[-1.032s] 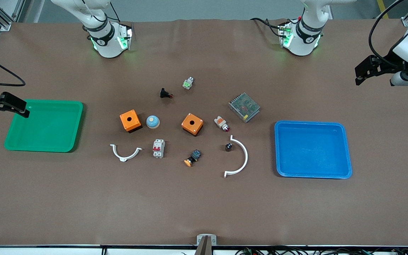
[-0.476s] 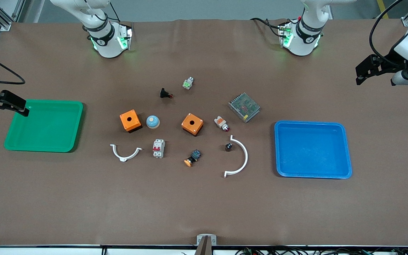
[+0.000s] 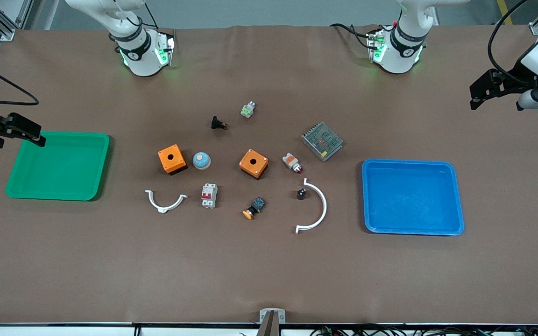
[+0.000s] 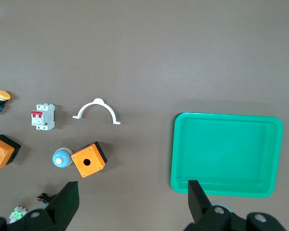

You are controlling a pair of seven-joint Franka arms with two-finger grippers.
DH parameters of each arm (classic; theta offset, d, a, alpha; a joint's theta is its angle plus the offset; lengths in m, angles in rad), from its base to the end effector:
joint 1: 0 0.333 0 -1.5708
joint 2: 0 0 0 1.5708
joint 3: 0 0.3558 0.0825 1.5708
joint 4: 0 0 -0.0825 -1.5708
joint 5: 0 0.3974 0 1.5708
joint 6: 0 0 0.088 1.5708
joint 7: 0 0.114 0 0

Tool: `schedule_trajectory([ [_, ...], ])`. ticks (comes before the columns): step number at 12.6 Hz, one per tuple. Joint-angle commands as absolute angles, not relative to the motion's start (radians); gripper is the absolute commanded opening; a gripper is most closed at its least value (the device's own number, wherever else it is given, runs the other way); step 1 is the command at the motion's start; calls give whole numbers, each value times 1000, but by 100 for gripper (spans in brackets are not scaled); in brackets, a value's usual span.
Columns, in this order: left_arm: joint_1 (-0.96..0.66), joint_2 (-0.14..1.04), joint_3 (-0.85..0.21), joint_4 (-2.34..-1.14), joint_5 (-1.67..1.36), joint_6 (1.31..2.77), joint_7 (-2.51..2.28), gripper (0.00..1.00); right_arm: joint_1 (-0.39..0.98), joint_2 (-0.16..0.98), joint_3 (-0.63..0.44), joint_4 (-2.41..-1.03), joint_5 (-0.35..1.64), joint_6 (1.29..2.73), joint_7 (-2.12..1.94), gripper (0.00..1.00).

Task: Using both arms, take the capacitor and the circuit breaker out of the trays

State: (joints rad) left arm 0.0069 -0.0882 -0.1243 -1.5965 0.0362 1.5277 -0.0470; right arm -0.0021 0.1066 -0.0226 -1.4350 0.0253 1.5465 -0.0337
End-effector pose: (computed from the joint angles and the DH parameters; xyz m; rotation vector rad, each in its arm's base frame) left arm 0.5291 -0.0618 0.6893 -3.0942 0.1054 -0.0349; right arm 0.6032 -0.0111 0.6585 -3.1188 -0.0153 -0.0087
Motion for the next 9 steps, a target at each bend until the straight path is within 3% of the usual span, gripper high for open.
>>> schedule_trajectory([
  [1,8,-100,-124,-1588,12,1488,-41,100,6,69,-34,-1462,28,1548,-29,100],
  [9,6,-86,-123,-1574,-17,1465,-48,100,-5,55,-35,-1463,28,1546,-29,100],
])
